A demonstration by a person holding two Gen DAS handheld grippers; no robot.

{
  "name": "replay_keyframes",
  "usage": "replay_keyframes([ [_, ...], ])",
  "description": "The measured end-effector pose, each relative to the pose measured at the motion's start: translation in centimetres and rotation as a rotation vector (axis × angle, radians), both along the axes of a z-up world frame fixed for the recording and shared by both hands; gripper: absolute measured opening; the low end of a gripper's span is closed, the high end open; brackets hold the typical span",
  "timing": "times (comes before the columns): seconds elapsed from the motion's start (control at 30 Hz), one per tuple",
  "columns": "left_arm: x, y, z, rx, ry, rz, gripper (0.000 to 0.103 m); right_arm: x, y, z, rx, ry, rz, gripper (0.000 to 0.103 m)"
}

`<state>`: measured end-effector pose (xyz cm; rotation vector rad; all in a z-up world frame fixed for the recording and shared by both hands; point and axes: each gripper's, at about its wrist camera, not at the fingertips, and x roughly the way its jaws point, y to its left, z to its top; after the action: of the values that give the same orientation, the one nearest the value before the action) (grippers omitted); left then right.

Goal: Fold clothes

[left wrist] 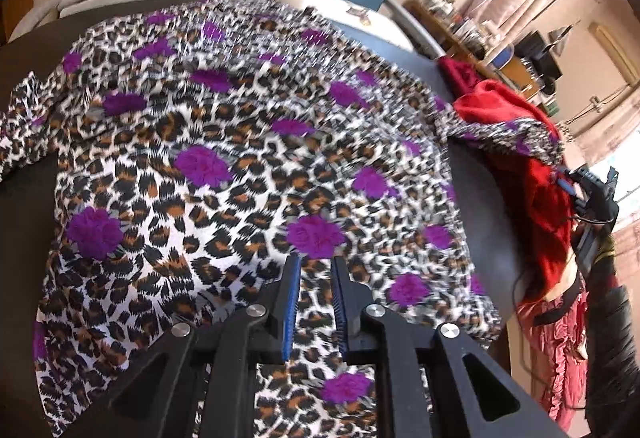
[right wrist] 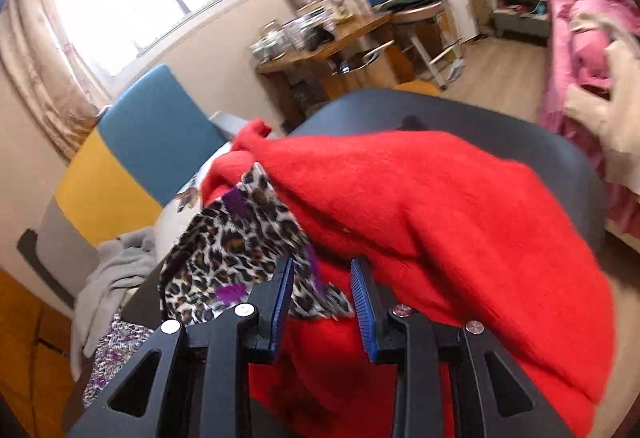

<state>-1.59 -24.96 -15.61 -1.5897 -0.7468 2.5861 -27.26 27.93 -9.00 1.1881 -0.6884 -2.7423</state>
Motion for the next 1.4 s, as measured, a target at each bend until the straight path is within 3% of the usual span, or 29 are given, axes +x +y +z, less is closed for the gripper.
replay_keyframes([
  [0.13,-0.2,-0.6,-1.2,0.011,-0.04,0.021,0.015,-1.6,0.2,-0.3,0.047,-0.036,0.052,0.031],
  [0.17,-0.2,-0.7,-1.5,0.018,-0.046,0.026,0.015,-1.9,0.0,-0.5,0.07,-0.065,0.045,0.014],
  [0.2,-0.2,-0.8,-1.6,0.018,-0.05,0.029,0.015,-2.1,-0.1,-0.6,0.089,-0.091,0.039,0.003],
  [0.33,0.0,-1.0,-1.8,0.021,-0.046,0.028,0.015,-0.9,-0.3,0.5,-0.034,-0.129,0.098,0.003],
  [0.47,0.1,-1.6,-1.6,0.048,-0.034,0.033,0.015,0.7,-3.4,3.0,-0.236,-0.146,0.273,0.003],
  [0.57,0.2,-2.2,-1.1,0.066,-0.015,0.035,0.015,2.1,-7.7,5.6,-0.357,-0.109,0.416,0.003],
  [0.77,0.1,-3.5,0.8,0.033,0.028,0.028,0.015,3.8,-17.1,7.4,-0.4,-0.08,0.573,0.003],
  [0.93,-1.0,-7.1,2.7,0.045,0.086,0.087,0.015,5.0,-24.4,4.2,-0.4,-0.164,0.704,0.003],
  [1.03,-2.6,-9.2,4.0,0.002,0.112,0.102,0.015,5.8,-30.0,0.8,-0.305,-0.294,0.895,0.007],
  [1.07,-3.2,-10.0,4.5,-0.015,0.121,0.107,0.015,6.4,-31.8,-0.2,-0.214,-0.322,0.966,0.007],
  [1.1,-4.0,-11.0,4.9,-0.027,0.129,0.115,0.015,7.1,-33.4,-0.5,-0.049,-0.311,0.978,0.017],
  [1.13,-4.8,-12.0,5.3,-0.031,0.136,0.124,0.015,7.7,-34.9,-0.8,0.104,-0.297,0.986,0.019],
  [1.17,-5.7,-13.1,5.6,-0.035,0.142,0.133,0.015,7.7,-35.6,-0.5,0.158,-0.269,0.987,0.02],
  [1.27,-9.1,-15.6,5.9,-0.074,0.137,0.141,0.015,5.8,-38.0,1.6,0.173,-0.119,0.99,0.02],
  [1.33,-11.8,-16.6,5.6,-0.113,0.125,0.116,0.015,2.5,-40.6,2.2,0.223,-0.047,0.975,0.02],
  [1.4,-14.3,-17.1,5.0,-0.167,0.124,0.077,0.015,-0.5,-43.1,1.6,0.229,-0.031,0.978,0.042],
])
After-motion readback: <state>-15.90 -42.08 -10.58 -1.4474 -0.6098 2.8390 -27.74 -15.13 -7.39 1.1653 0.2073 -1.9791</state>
